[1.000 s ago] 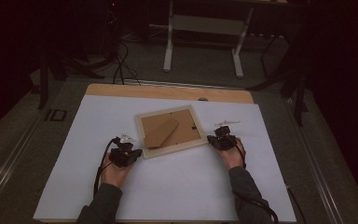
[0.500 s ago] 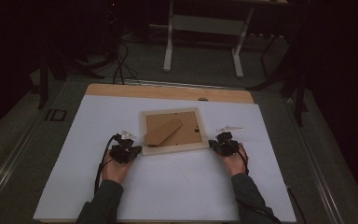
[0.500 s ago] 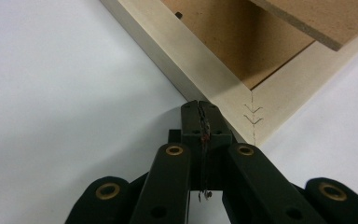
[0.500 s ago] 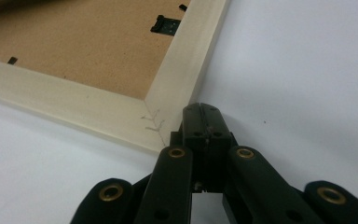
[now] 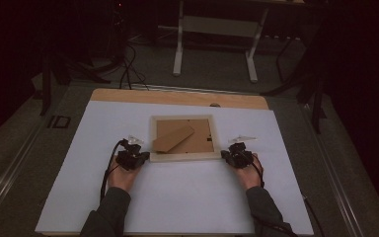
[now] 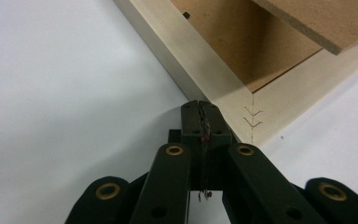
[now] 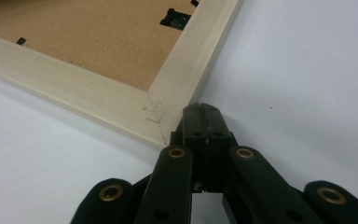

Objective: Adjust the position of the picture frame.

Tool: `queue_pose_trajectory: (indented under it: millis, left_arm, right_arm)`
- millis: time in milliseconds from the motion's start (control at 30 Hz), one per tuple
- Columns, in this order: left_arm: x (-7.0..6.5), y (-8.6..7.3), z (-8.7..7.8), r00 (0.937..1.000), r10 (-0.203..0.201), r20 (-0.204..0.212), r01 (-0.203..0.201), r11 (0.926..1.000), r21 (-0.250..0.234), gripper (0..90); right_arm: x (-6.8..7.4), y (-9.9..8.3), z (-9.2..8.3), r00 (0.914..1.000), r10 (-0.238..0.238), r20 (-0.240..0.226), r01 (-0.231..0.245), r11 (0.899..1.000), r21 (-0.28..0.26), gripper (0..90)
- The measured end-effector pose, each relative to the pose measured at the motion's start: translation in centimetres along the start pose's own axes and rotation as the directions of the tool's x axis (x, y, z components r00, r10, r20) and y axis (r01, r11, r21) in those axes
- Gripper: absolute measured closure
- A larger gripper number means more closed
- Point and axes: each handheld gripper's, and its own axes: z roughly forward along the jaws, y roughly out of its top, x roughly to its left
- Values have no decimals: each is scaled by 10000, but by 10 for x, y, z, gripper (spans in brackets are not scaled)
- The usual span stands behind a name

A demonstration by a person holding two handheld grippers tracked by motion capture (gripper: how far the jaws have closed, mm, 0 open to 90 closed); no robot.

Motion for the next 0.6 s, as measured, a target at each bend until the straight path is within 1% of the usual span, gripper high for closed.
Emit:
queue_pose_trajectory:
  millis: [133,233,333,467,600]
  left_arm:
    - [2,2,1,10000,27,-30,-27,10000,19,900]
    - [4,3,2,10000,-27,-14,27,10000,14,900]
    - [6,4,2,10000,-42,-42,42,10000,29,900]
    - [8,6,4,10000,-65,-73,66,10000,41,900]
    - [10,7,4,10000,-35,-71,36,10000,53,900]
  right_arm:
    - [1,-2,-1,10000,-2,-94,1,10000,-54,900]
    - [2,-4,-3,9999,-37,-164,37,10000,-42,900]
    - [4,-4,-4,9995,-247,-199,248,9997,25,900]
    - [6,-5,-5,9988,-402,-279,405,9991,103,900]
    - [8,-6,-6,9988,-385,-310,387,9992,85,900]
